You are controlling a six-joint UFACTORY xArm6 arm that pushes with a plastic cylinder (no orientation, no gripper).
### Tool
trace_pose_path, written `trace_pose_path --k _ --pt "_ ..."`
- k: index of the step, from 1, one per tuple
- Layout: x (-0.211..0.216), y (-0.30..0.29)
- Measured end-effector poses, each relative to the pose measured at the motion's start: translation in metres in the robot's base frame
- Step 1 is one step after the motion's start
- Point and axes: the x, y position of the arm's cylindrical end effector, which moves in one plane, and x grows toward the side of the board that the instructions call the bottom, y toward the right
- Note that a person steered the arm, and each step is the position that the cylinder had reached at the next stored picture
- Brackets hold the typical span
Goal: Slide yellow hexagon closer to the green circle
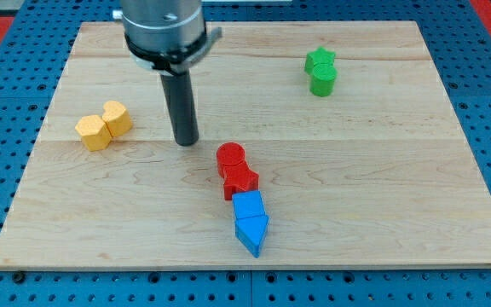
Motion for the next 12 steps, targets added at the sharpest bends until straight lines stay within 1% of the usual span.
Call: trace_pose_path --k 1,4,5,6,7,8,9,10,11,12 --pt "-0.031 -0.014" --pt "-0.104 -0.02" --pt "-0.104 -0.09" --pt "-0.082 -0.169" --pt "-0.078 -0.214" --pt "-0.071 -0.214" --pt "-0.04 -0.214" --pt "0.003 -0.211" --pt "0.002 -0.207" --pt "-0.016 -0.176"
